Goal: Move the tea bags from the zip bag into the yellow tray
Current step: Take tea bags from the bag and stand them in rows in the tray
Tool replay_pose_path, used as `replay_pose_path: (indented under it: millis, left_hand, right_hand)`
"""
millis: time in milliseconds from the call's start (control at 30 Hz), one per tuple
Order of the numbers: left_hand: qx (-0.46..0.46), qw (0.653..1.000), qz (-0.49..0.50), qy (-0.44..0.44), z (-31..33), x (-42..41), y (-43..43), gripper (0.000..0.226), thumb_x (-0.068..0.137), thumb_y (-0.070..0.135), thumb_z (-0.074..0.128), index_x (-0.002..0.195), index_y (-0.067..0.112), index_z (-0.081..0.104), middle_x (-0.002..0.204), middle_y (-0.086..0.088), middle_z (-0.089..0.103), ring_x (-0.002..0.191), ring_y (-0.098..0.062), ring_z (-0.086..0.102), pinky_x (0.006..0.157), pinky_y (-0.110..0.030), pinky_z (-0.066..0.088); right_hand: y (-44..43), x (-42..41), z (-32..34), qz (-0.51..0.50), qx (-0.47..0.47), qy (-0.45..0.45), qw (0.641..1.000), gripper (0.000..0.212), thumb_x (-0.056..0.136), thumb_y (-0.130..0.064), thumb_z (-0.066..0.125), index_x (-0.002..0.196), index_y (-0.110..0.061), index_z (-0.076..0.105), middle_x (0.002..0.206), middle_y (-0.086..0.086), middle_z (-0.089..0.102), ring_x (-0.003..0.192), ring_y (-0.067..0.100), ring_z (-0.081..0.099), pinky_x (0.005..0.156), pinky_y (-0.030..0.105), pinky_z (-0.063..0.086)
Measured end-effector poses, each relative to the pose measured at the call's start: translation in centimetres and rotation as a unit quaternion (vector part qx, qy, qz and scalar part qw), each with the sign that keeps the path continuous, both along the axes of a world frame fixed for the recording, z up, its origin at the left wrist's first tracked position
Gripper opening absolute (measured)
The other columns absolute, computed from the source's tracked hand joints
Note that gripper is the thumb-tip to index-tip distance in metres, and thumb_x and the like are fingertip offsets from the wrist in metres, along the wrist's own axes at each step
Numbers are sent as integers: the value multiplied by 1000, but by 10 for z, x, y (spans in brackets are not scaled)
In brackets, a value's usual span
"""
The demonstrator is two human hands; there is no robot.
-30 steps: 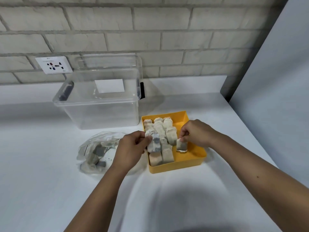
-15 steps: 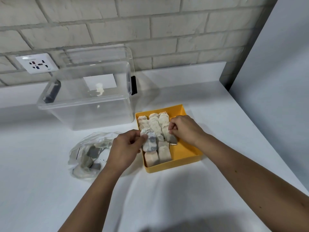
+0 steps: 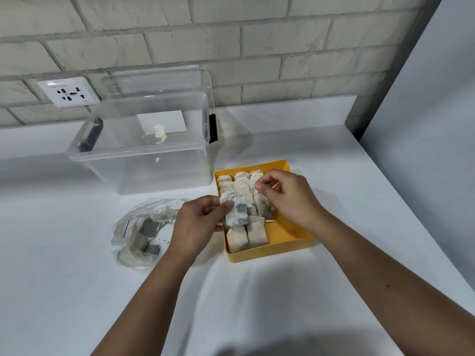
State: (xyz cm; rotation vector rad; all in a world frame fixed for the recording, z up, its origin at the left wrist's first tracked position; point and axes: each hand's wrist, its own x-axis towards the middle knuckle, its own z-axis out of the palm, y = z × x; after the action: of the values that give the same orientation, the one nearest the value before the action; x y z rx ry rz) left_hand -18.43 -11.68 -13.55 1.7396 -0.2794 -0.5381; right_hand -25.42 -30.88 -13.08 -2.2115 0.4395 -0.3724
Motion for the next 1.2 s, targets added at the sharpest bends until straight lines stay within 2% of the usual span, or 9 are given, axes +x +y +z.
replay_pose_path:
  millis: [100, 267, 333, 433, 667, 800, 900, 1033, 1200]
  left_hand:
    - [-34, 999, 10, 26, 3, -2, -3, 14, 91, 14, 71, 95, 1, 73, 80, -11, 77, 67, -12, 72, 52, -14, 52]
    - [-53, 998, 10, 44, 3, -3, -5, 19, 89, 17, 73, 97, 0, 73, 89, -19, 76, 79, -24, 71, 66, -28, 60]
    - [-57, 997, 6, 53, 2, -5, -5, 18, 88, 18, 73, 98, 3, 74, 87, -13, 77, 78, -21, 71, 69, -28, 60]
    - [-61, 996, 6, 62, 1, -4, -4, 16, 88, 19, 74, 95, 5, 75, 80, -7, 76, 74, -17, 69, 67, -25, 59]
    - [-54, 996, 14, 63, 0, -5, -5, 14, 89, 17, 73, 94, 4, 74, 74, -2, 75, 67, -11, 68, 62, -21, 59]
    - [-56, 996, 23, 61, 3, -5, -3, 11, 91, 14, 70, 91, 4, 74, 70, 0, 75, 63, -11, 69, 54, -16, 54]
    - [-59, 996, 34, 59, 4, -5, 0, 9, 92, 13, 68, 86, 8, 71, 62, 5, 73, 53, -4, 68, 43, -10, 44]
    - [-42, 997, 31, 54, 0, -2, 2, 8, 91, 18, 71, 88, 11, 74, 75, -1, 77, 68, -12, 73, 54, -17, 53]
    - [-41, 997, 22, 58, -6, 0, 3, 9, 91, 17, 70, 92, 9, 75, 78, -3, 78, 70, -13, 73, 60, -21, 57]
  right_hand:
    - [18, -6, 12, 19, 122, 25, 992, 22, 83, -38, 73, 86, -17, 71, 65, -4, 67, 55, 6, 62, 58, 23, 54]
    - [27, -7, 9, -3, 115, 24, 993, 19, 73, -29, 84, 80, -16, 71, 70, -5, 68, 65, 11, 64, 66, 34, 60]
    - [28, -11, 10, -7, 147, 11, 989, 20, 73, -23, 84, 82, -11, 71, 69, 2, 69, 59, 15, 65, 60, 34, 60]
    - [26, -14, 13, -18, 179, 0, 984, 21, 72, -18, 84, 84, -6, 71, 63, 1, 68, 53, 12, 64, 55, 27, 57]
    - [18, -15, 15, -11, 188, 9, 982, 16, 79, -15, 79, 84, -9, 66, 66, 2, 66, 51, 12, 63, 54, 27, 57]
    - [-5, -19, 17, -70, 108, 13, 992, 12, 83, -17, 76, 85, -12, 65, 72, 4, 70, 53, 14, 65, 55, 29, 57]
    - [-17, -24, 8, -68, 17, 106, 992, 12, 83, -20, 76, 81, -14, 65, 67, 3, 70, 56, 18, 68, 63, 34, 60]
    - [-10, -20, -16, -38, -49, 213, 975, 14, 84, -25, 74, 78, -18, 64, 73, 4, 71, 64, 19, 69, 75, 37, 59]
    - [0, -9, -29, -69, -113, 231, 964, 18, 91, -32, 65, 88, -15, 64, 89, 8, 70, 82, 26, 67, 81, 36, 55]
